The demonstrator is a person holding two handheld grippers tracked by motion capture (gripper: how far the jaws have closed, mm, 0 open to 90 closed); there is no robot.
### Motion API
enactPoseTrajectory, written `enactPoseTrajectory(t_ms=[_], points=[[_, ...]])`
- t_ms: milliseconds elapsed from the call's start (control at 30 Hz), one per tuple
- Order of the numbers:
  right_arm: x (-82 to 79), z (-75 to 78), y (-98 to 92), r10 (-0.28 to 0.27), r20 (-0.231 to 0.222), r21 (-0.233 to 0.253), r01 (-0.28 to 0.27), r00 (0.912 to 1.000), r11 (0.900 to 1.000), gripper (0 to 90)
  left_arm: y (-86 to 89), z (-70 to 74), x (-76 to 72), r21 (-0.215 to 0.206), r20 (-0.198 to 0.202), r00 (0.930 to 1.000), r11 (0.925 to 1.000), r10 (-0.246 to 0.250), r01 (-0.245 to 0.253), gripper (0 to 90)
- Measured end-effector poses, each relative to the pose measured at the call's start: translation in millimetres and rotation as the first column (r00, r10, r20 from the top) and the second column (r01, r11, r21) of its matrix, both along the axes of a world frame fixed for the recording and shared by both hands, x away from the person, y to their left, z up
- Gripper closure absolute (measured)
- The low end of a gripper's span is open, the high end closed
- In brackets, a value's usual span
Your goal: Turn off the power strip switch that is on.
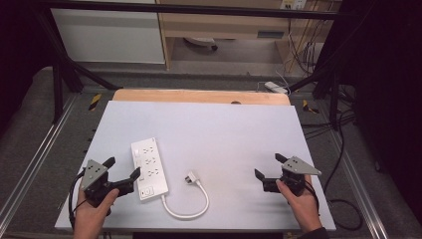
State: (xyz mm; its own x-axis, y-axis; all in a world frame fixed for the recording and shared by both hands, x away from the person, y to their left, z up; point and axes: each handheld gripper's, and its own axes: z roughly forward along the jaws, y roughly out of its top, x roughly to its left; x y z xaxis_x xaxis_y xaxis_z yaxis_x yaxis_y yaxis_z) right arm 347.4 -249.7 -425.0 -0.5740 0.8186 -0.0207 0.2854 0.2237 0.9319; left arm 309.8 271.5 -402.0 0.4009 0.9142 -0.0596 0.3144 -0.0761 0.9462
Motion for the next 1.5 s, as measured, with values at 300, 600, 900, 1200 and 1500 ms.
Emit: enactPoseTrajectory(t_ms=[300, 600, 900, 1200, 1500], points=[[-0.6, -0.8, 2.8, 0.0, -0.005, -0.008, 0.0, 1.0, 1.0, 4.4, -1.1, 3.3, -1.6, -0.008, 0.015, 0.9998, 0.9999, -0.009, 0.009, 5.7], [0.0, -1.0, 2.2, -0.015, -0.01, -0.006, 0.015, 0.9998, 1.0, 3.9, -0.6, 6.6, -2.3, -0.019, 0.021, 0.9997, 0.9997, -0.015, 0.016, 5.6], [-1.0, -0.6, 1.7, -0.021, -0.01, -0.004, 0.021, 0.9997, 1.0, 3.4, -1.2, 16.3, -0.6, -0.019, 0.021, 0.9995, 0.9995, -0.025, 0.026, 4.9], [-1.9, -0.2, 2.8, -0.013, -0.011, -0.001, 0.013, 0.9999, 1.0, 2.9, 0.2, 26.5, 12.7, -0.025, 0.005, 1.0, 0.9997, -0.001, 0.001, 5.0], [-1.0, -0.7, 3.4, -0.013, -0.018, -0.001, 0.013, 0.9998, 1.0, 2.6, -3.0, 45.3, 38.5, -0.026, -0.001, 1.0, 0.9997, -0.005, 0.005, 5.1]])
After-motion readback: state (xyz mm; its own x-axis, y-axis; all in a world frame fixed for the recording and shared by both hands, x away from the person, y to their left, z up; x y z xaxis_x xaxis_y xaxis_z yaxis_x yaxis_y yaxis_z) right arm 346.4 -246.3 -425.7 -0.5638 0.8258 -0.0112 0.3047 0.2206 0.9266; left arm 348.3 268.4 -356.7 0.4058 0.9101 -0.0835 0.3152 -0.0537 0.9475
